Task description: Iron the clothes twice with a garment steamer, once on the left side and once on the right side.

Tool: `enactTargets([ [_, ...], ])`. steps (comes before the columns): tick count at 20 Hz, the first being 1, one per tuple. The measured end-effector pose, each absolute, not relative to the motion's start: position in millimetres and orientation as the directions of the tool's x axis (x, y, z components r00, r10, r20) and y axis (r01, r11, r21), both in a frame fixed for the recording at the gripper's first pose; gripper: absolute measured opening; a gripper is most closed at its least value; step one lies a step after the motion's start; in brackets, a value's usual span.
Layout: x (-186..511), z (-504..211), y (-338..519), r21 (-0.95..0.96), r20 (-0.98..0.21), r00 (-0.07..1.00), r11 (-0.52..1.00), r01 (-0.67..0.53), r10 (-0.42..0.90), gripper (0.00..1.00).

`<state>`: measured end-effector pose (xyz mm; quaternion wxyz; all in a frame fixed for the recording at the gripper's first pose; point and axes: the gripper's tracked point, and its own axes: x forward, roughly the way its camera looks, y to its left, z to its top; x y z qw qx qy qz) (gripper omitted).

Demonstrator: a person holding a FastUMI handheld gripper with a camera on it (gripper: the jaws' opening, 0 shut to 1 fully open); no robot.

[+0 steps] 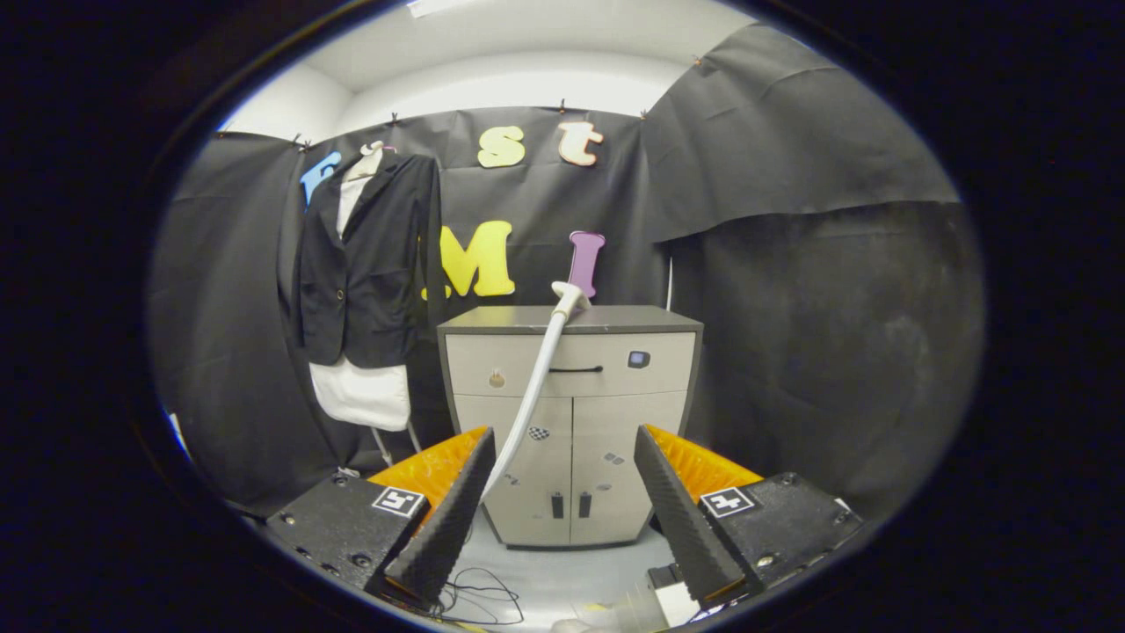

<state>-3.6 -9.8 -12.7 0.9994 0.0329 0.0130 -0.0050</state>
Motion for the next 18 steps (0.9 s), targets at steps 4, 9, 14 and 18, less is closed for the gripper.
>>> enactTargets([
  [4, -0.3, -4.0, -15.7, 0.094, -0.027, 0.999, 0.995, 0.027, -0.024, 0.99],
  [9, 21.1, 20.9, -31.1, 0.107, -0.024, 0.999, 0.993, 0.048, -0.045, 0.99],
  [14, 65.2, 64.7, -50.4, 0.093, 0.007, 0.999, 0.994, 0.052, -0.053, 0.99],
  [18, 124.0, 93.6, -68.1, 0.113, -0.024, 0.998, 0.992, 0.055, -0.053, 0.99],
])
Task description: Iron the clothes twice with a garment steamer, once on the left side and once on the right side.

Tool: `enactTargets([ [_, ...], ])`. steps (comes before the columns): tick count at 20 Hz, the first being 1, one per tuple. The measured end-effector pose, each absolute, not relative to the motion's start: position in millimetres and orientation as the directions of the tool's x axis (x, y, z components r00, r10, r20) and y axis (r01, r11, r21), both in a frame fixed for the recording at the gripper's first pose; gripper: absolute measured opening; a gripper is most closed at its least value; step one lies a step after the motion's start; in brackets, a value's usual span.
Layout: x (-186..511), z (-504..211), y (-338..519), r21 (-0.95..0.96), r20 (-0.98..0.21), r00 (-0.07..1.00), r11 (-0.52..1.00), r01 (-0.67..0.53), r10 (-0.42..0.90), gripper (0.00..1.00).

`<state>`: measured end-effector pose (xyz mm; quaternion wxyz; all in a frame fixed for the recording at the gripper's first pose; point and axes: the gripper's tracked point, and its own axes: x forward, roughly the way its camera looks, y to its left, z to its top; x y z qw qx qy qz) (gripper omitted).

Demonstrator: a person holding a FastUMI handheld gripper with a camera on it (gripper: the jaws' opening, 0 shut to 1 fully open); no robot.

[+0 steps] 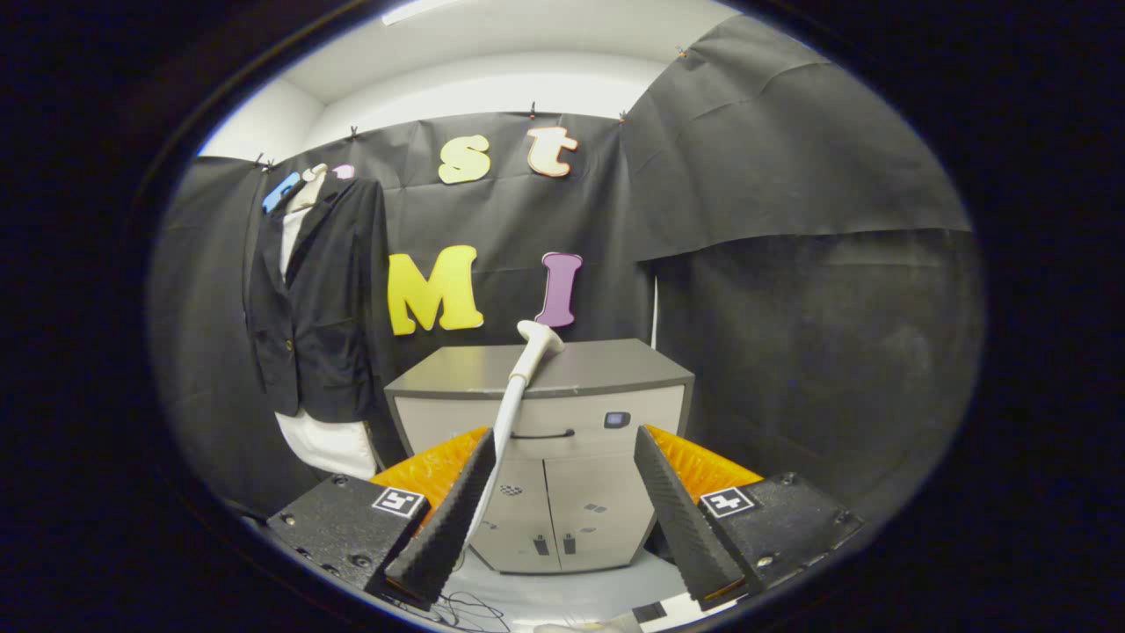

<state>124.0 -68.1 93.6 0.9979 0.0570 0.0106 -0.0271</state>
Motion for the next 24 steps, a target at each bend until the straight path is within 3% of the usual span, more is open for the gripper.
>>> enactTargets([
  [8, 259.5, 130.7, -73.5, 0.113, -0.104, 0.994, 0.993, -0.011, 0.023, 0.99],
  [16, 385.2, 118.7, -33.9, 0.095, -0.244, 0.960, 0.989, -0.118, 0.138, 0.97],
  [24, 452.2, 81.6, -12.2, 0.187, -0.357, 0.919, 0.977, -0.104, 0.166, 0.85],
])
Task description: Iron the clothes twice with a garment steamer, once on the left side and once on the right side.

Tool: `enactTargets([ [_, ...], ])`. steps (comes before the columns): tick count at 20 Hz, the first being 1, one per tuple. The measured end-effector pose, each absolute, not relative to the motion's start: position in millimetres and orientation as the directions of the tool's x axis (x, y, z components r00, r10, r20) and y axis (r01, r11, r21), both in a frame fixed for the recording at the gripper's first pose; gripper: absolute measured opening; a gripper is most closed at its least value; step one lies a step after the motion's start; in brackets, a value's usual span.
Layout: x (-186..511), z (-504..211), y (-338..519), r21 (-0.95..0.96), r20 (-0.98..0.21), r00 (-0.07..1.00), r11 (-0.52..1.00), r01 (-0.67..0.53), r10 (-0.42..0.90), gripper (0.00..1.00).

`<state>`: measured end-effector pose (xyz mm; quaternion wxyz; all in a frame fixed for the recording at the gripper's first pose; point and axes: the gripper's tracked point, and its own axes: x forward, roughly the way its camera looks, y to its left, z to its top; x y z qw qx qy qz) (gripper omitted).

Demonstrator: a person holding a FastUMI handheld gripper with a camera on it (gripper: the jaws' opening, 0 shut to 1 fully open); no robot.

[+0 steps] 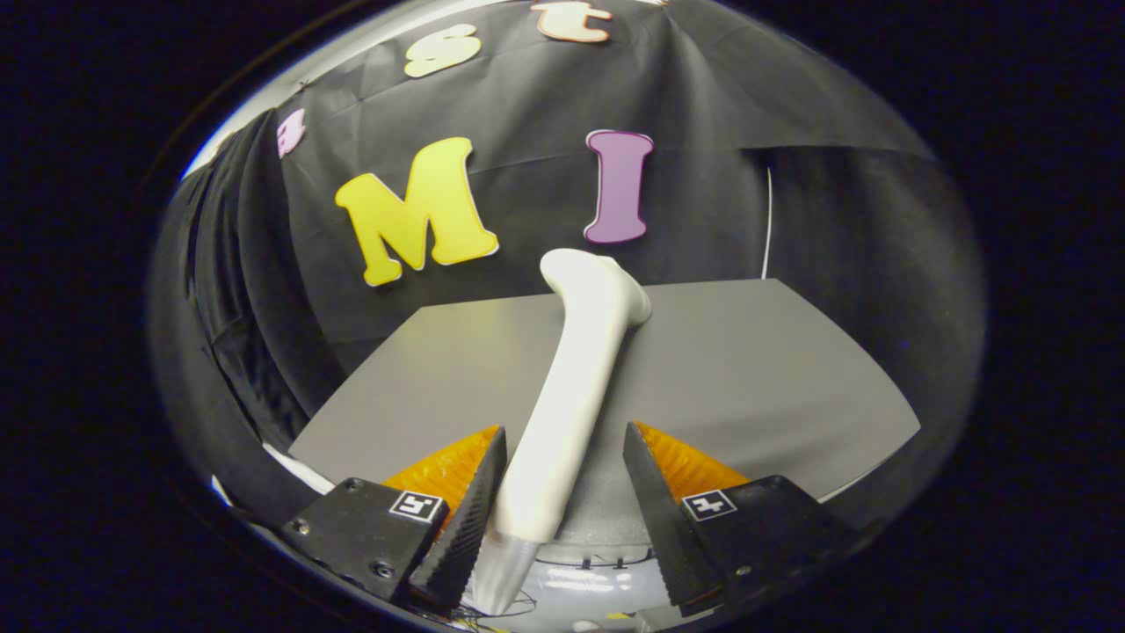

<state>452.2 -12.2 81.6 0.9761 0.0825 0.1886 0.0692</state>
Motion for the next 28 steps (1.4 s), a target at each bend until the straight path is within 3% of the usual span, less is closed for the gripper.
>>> enactTargets([
  [3, 455.5, 84.2, -6.4, 0.144, -0.364, 0.922, 0.986, -0.087, 0.135, 0.70],
  [11, 453.1, 81.4, -3.2, 0.105, -0.352, 0.935, 0.994, -0.007, 0.044, 0.55],
  [15, 452.6, 84.0, -2.0, 0.125, -0.344, 0.939, 0.992, 0.025, 0.020, 0.40],
  [21, 447.6, 91.6, -4.3, 0.201, -0.324, 0.946, 0.978, 0.059, 0.010, 0.33],
  [28, 405.0, 142.8, 1.4, 0.236, -0.220, 0.975, 0.969, 0.067, -0.014, 0.33],
])
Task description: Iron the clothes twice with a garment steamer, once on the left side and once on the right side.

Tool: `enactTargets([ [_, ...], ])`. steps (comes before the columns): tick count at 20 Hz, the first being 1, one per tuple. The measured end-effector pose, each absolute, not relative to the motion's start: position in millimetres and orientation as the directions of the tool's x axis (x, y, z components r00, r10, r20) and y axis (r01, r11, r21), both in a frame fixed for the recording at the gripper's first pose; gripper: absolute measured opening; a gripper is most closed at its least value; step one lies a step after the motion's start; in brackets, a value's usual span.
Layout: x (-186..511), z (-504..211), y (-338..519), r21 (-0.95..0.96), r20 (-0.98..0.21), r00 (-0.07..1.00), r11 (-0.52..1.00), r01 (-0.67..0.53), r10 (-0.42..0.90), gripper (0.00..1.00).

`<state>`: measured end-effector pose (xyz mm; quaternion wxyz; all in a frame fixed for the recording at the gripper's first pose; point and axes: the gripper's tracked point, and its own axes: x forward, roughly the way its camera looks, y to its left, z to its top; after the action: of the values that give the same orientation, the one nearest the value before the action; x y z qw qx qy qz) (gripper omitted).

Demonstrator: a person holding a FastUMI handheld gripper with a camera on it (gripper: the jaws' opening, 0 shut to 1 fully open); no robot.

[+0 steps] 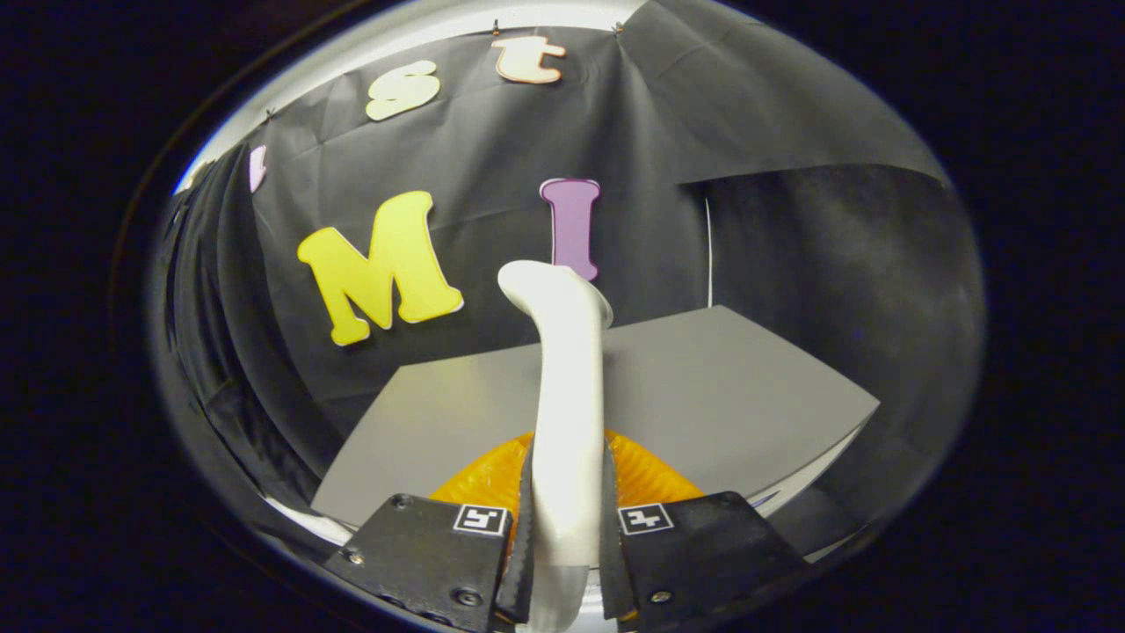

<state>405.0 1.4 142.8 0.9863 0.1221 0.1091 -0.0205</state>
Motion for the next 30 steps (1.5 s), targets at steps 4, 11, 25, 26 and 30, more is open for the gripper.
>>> enactTargets([
  [4, 372.2, 188.9, 32.1, 0.246, -0.139, 0.990, 0.969, 0.022, 0.013, 0.33],
  [11, 301.8, 296.6, 124.2, 0.206, 0.074, 0.994, 0.974, -0.097, 0.083, 0.33],
  [25, 230.7, 390.1, 325.0, 0.073, 0.236, 0.938, 0.957, -0.279, 0.255, 0.32],
  [26, 229.0, 391.5, 334.8, 0.059, 0.236, 0.936, 0.958, -0.281, 0.260, 0.32],
  [30, 231.9, 388.5, 367.0, 0.028, 0.220, 0.937, 0.958, -0.284, 0.271, 0.32],
])
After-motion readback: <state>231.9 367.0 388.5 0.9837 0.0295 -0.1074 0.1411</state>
